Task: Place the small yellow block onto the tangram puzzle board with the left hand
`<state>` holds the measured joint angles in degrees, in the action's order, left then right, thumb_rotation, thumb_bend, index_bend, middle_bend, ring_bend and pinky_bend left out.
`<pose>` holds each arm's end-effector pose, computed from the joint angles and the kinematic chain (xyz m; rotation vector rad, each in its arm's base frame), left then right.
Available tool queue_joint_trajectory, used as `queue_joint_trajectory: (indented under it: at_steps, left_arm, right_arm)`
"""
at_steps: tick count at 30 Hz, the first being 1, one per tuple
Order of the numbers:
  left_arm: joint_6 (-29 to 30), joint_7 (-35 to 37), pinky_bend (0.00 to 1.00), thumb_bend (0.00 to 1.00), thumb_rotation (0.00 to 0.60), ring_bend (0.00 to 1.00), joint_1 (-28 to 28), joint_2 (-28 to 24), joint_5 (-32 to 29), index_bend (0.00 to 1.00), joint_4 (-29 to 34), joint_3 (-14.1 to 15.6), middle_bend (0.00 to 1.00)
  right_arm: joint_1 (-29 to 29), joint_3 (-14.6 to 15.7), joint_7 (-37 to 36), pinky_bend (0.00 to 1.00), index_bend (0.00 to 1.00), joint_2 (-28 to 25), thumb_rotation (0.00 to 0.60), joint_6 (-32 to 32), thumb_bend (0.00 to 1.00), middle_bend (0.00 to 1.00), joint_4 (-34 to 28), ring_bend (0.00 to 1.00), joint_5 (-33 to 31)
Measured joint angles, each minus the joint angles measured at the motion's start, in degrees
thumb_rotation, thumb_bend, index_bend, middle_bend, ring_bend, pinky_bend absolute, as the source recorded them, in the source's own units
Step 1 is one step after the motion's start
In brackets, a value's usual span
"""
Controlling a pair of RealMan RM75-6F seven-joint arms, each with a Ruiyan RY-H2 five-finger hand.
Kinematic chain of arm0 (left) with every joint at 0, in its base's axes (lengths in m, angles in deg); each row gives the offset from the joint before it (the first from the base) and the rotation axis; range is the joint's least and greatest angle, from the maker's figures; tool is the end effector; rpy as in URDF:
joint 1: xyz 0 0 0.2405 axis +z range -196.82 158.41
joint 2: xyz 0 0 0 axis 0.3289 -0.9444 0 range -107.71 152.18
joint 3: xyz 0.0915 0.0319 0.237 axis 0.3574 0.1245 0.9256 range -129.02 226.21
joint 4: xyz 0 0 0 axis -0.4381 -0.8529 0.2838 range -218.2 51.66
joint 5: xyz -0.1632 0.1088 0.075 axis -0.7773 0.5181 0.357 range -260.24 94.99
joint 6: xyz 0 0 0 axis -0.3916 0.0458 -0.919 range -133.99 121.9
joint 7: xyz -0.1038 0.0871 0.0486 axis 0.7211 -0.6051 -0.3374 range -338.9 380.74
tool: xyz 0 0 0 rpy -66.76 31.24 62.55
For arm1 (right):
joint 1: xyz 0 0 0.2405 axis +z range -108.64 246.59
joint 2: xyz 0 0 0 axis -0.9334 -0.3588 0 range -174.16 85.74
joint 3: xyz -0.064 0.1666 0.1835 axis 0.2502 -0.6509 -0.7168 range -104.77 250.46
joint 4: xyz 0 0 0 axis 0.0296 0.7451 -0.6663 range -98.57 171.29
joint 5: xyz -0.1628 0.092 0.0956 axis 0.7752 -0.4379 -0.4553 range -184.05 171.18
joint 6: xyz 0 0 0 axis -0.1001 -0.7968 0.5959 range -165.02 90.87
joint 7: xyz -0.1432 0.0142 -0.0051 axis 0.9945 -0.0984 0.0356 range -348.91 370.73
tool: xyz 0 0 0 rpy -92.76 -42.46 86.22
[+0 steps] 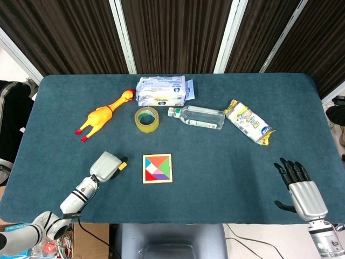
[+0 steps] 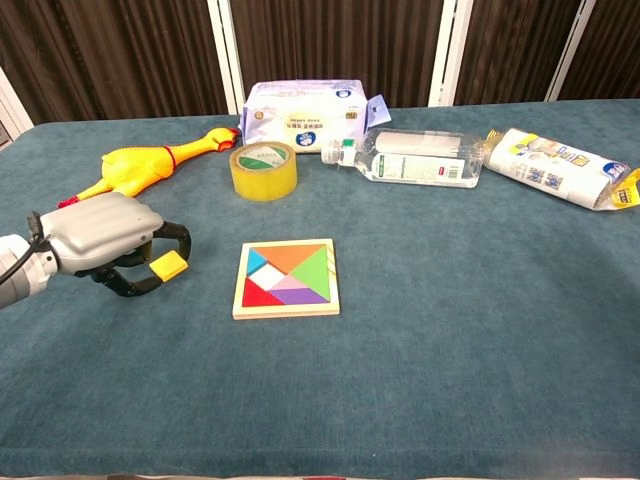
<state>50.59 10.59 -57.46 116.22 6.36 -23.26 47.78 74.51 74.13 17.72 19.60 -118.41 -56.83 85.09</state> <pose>-0.2251 0.3352 -0.0345 -2.0909 -0.5292 -0.7481 -0.3034 -0.1671 0.1360 1.5908 -0.8622 0.7952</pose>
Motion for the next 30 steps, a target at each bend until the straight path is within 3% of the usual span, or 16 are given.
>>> queue_joint_trajectory:
  at_steps: [9, 22, 30]
  left_arm:
    - [1.32, -3.35, 1.0, 0.38, 0.6, 1.0, -0.13, -0.3, 0.48, 0.71, 4.02, -0.06, 1.0]
    - [-1.48, -19.31, 1.0, 0.38, 0.6, 1.0, -2.09, 6.03, -4.74, 0.7, 6.75, -2.86, 1.0]
    - [-1.57, -26.75, 1.0, 0.38, 0.6, 1.0, -3.4, 6.38, -6.12, 0.71, 10.09, -4.01, 1.0]
  right_arm:
    - [0.06, 0.44, 0.09, 0.0, 0.0, -0.11, 0.6, 0.2, 0.18, 0.0, -0.15, 0.0, 0.71]
    - [0.07, 1.12, -2.16, 0.0, 0.0, -1.23, 0.6, -0.06, 0.18, 0.0, -0.08, 0.0, 2.04]
    - [-0.21, 1.44, -4.06, 0.0, 0.0, -2.18, 0.6, -0.85, 0.18, 0.0, 0.15, 0.0, 2.77]
